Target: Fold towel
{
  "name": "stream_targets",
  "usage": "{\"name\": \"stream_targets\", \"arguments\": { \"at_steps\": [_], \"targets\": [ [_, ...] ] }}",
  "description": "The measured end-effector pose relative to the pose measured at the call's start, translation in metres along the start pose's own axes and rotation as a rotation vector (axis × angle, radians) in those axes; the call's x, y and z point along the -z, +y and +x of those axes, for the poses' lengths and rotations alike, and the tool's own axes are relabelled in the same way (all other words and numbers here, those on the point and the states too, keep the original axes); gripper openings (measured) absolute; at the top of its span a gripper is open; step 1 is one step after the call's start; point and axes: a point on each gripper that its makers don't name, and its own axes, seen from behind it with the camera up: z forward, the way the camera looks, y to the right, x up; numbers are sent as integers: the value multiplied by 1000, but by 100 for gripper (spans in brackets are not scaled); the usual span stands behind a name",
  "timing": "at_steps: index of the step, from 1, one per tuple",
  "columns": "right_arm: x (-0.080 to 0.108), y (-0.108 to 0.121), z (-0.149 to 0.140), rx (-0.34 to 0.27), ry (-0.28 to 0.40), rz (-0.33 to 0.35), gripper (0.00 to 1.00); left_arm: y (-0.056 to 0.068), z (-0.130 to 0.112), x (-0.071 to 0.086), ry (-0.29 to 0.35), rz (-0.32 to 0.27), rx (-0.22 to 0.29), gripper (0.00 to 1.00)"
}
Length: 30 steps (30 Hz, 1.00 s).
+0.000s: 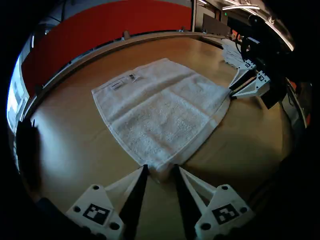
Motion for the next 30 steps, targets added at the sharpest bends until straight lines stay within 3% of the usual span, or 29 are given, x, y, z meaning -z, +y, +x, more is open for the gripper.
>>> {"name": "stream_targets", "arguments": {
  "at_steps": [3,5,17,30],
  "targets": [
    [0,-3,0,-4,1,9,20,0,1,0,-3,11,11,22],
    [1,-6,2,-3,6,13,19,0,1,0,-5,17,18,19],
    [12,-2,24,-14,62,-9,16,-1,8,10,-1,5,85,17],
    [42,-5,48,15,106,-20,16,2,32,43,39,-2,121,17]
  ]
}}
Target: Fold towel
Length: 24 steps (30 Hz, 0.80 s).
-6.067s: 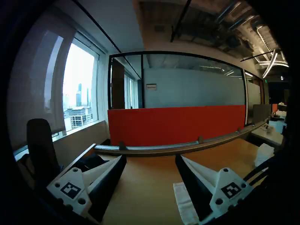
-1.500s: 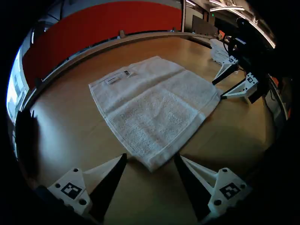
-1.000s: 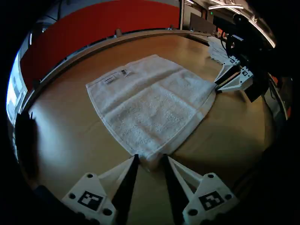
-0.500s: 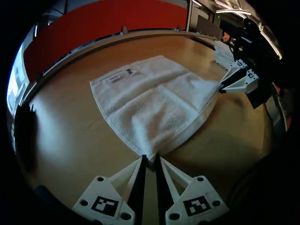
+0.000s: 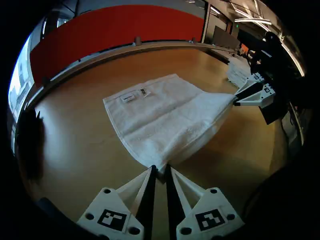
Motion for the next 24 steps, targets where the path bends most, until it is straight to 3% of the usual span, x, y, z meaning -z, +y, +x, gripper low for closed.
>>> {"name": "stream_targets", "arguments": {
  "at_steps": [8,24],
  "targets": [
    [19,-3,13,2,18,-2,16,7,13,16,19,-7,-5,17],
    [50,-10,28,15,32,-4,16,23,26,48,35,-29,49,17]
  ]
}}
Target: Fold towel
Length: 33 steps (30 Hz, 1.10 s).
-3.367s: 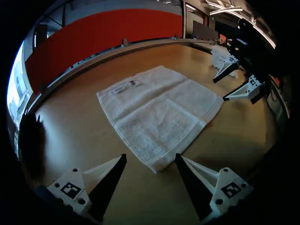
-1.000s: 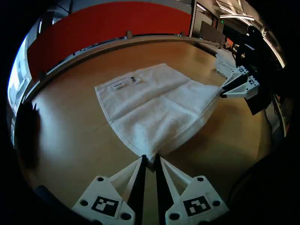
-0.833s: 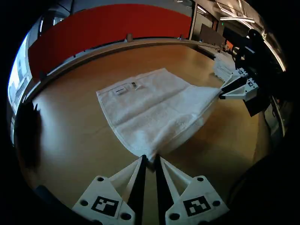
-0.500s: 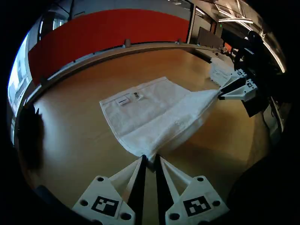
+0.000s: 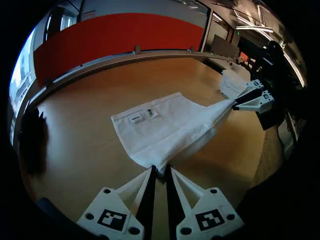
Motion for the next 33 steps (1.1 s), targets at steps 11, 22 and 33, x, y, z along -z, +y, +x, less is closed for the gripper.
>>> {"name": "stream_targets", "arguments": {
  "at_steps": [11,22,33],
  "targets": [
    [14,-4,4,15,-4,7,16,14,-1,14,-1,-19,7,17],
    [26,-11,9,22,-3,22,16,19,0,25,-3,-34,21,17],
    [26,-9,9,20,-7,26,16,19,3,24,1,-34,29,17]
  ]
}}
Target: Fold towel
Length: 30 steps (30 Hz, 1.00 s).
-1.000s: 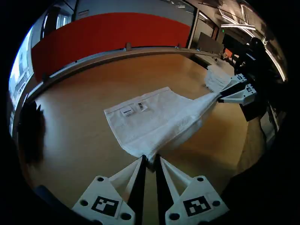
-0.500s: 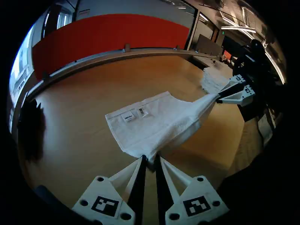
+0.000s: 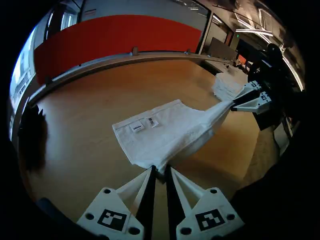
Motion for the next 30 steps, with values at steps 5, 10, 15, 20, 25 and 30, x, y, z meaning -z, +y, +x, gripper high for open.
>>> {"name": "stream_targets", "arguments": {
  "at_steps": [5,10,15,20,25,30],
  "targets": [
    [-5,6,2,7,-3,-2,16,-5,5,-4,5,3,4,17],
    [-12,15,5,17,-15,-3,16,-13,13,-12,11,9,7,17],
    [-22,24,6,23,-30,7,16,-25,22,-23,12,16,-7,17],
    [-36,35,9,8,-29,20,16,-39,26,-38,1,26,-33,17],
    [-47,49,9,6,-40,20,16,-49,31,-51,-6,30,-39,17],
    [-59,59,8,20,-55,17,16,-57,34,-64,-12,35,-44,17]
  ]
}}
